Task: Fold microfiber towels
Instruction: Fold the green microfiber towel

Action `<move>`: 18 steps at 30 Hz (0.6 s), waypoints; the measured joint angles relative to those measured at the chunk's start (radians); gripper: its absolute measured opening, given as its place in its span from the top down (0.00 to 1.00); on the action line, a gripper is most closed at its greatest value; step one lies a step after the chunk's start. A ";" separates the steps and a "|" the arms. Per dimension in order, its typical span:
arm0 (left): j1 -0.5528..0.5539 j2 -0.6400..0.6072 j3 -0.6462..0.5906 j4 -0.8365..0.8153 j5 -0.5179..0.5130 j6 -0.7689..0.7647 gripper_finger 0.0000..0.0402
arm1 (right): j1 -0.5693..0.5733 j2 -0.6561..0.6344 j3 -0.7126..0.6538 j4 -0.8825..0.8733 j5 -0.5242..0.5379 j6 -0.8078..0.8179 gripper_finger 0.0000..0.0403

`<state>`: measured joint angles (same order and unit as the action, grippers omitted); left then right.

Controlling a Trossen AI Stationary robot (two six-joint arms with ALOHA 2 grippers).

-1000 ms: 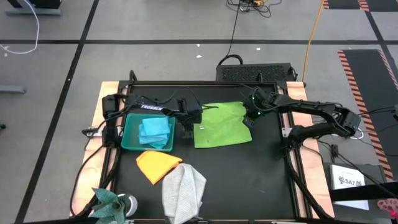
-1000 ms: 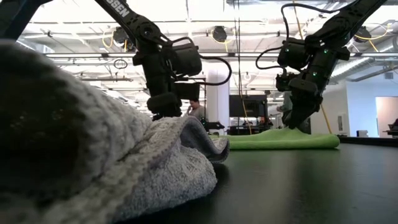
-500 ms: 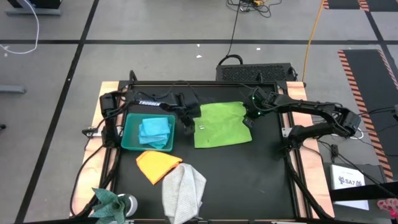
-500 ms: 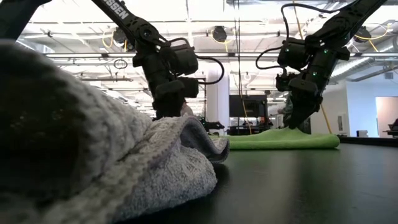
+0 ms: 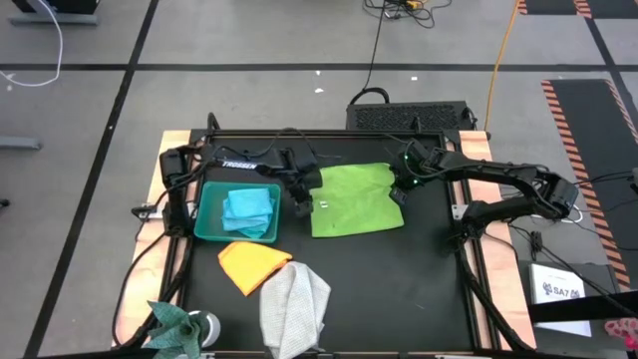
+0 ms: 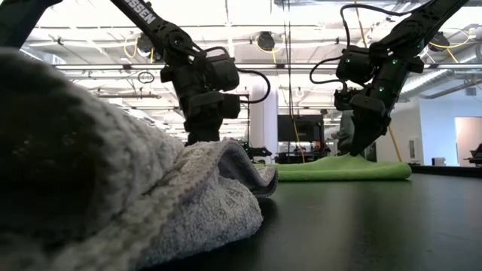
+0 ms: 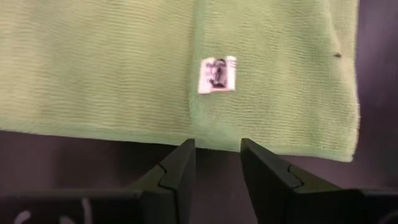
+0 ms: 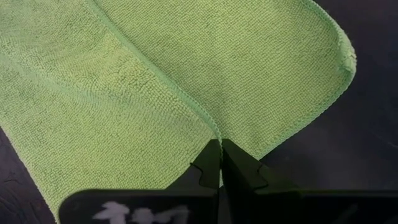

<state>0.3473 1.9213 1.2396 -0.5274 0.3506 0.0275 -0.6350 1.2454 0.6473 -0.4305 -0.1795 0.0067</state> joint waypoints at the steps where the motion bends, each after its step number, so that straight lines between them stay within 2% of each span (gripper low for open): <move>1: 0.003 0.000 0.000 -0.001 0.000 -0.002 0.68 | 0.000 0.000 0.000 0.000 0.000 0.000 1.00; 13: 0.035 0.000 0.000 -0.009 0.001 -0.009 0.68 | 0.000 0.000 0.000 0.000 0.000 0.000 1.00; 18: 0.029 0.000 0.000 -0.006 0.043 -0.030 0.68 | 0.000 0.000 0.000 0.000 0.000 0.000 1.00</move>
<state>0.3765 1.9213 1.2396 -0.5335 0.3935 -0.0029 -0.6350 1.2456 0.6472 -0.4305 -0.1795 0.0067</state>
